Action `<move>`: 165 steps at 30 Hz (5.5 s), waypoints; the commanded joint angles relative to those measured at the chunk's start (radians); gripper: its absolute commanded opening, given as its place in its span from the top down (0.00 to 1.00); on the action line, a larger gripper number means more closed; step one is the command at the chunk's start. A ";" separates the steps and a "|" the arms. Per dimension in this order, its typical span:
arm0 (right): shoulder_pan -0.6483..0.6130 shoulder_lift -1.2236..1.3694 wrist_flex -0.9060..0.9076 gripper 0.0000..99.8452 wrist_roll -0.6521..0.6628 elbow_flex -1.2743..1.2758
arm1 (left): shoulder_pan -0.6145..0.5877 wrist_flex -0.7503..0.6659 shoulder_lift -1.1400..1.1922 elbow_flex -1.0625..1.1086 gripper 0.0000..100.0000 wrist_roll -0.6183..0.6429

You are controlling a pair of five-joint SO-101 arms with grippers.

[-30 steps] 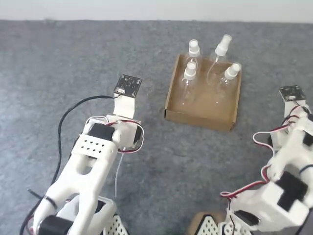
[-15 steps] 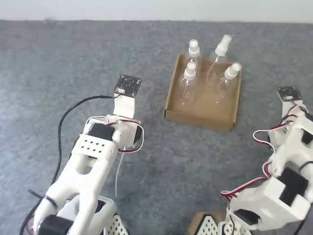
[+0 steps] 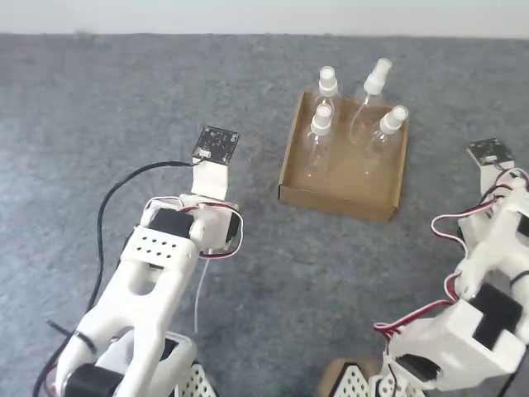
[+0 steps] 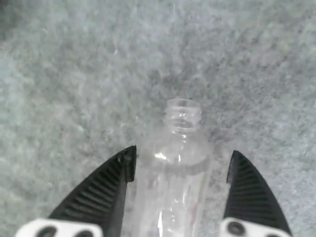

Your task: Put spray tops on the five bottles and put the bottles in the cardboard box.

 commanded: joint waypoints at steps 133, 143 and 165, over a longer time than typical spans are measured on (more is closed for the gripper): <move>-1.371 -1.026 -0.921 0.99 -0.838 0.879 | 0.069 0.115 -0.483 -0.188 0.96 0.183; -1.369 -1.026 -0.924 0.99 -0.838 0.881 | 0.071 0.115 -0.483 -0.197 0.84 0.184; -1.369 -1.026 -0.920 0.99 -0.839 0.884 | -0.031 0.133 -0.476 -0.302 0.84 0.112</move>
